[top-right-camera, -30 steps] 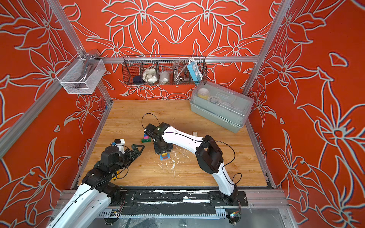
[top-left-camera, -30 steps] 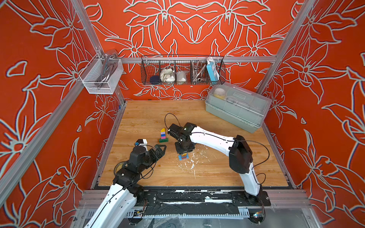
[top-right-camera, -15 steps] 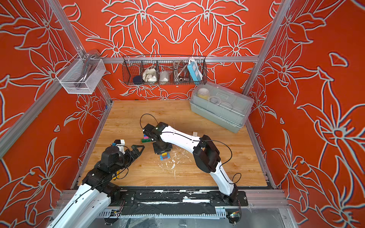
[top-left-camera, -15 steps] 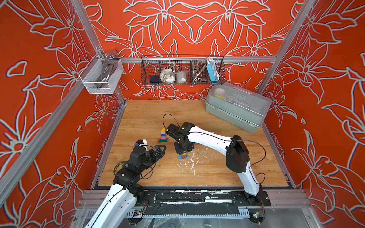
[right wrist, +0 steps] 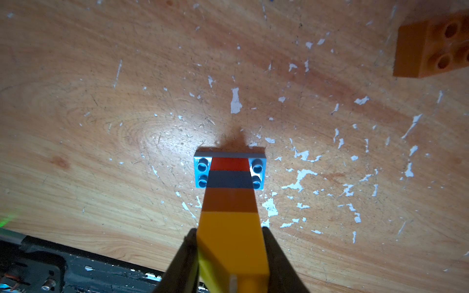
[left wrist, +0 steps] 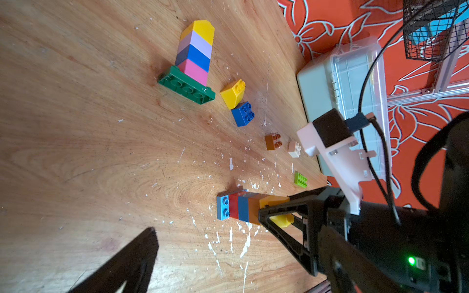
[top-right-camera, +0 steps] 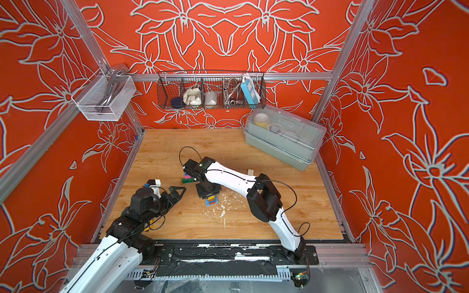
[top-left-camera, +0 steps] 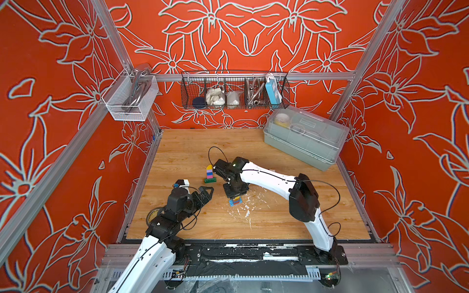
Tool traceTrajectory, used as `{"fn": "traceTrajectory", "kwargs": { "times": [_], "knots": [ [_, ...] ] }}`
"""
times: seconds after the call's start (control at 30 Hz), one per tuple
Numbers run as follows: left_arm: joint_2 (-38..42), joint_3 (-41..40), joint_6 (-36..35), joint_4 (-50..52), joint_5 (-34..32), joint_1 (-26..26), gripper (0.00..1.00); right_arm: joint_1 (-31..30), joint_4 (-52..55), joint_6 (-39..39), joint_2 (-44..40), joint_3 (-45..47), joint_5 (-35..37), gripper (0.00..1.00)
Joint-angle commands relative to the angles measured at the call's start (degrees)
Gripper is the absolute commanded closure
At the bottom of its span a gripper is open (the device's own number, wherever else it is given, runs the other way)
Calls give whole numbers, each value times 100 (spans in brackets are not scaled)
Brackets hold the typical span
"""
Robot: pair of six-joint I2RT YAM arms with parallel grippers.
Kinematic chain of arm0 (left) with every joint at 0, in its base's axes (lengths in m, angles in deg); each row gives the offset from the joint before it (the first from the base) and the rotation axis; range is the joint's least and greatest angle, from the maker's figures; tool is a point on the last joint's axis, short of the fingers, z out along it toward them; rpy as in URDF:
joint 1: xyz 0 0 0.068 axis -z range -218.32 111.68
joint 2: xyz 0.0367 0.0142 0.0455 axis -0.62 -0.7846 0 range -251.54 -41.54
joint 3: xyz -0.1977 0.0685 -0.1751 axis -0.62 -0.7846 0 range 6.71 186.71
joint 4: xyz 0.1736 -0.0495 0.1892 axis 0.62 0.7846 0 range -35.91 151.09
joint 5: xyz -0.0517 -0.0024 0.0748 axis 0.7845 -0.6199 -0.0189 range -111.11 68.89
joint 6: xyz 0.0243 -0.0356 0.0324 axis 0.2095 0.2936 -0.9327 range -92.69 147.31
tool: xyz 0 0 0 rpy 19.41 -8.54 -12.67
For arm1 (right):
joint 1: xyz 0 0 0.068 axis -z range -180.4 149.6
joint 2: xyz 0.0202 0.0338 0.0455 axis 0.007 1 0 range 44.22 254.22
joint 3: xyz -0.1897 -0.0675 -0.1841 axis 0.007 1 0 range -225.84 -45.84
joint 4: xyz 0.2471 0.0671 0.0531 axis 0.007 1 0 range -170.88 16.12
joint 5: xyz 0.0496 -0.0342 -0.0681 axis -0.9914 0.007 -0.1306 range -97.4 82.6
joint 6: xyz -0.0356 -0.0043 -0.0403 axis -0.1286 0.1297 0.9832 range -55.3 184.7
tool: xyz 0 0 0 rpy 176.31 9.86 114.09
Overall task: Assemble the number 1 with lego
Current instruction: Assemble the lego brick with the lego brick.
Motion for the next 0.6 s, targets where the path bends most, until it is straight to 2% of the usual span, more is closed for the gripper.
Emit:
{"fn": "traceTrajectory", "kwargs": {
  "times": [0.0,0.07,0.17,0.3,0.4,0.57],
  "knots": [
    [-42,-29,12,-27,45,-45,1,-64,-82,149,878,439,-96,75],
    [-57,-29,12,-42,42,-45,1,-61,-74,125,819,413,-106,73],
    [-94,-29,10,-60,53,-54,1,-61,3,94,663,311,7,64],
    [-96,-20,3,-57,64,-54,1,-61,63,31,379,168,207,46],
    [-85,-11,-5,-44,79,-54,1,-61,-3,-86,69,159,461,36],
    [-73,7,-31,-3,117,-53,1,-61,-543,-194,-692,593,868,31]
  ]
}}
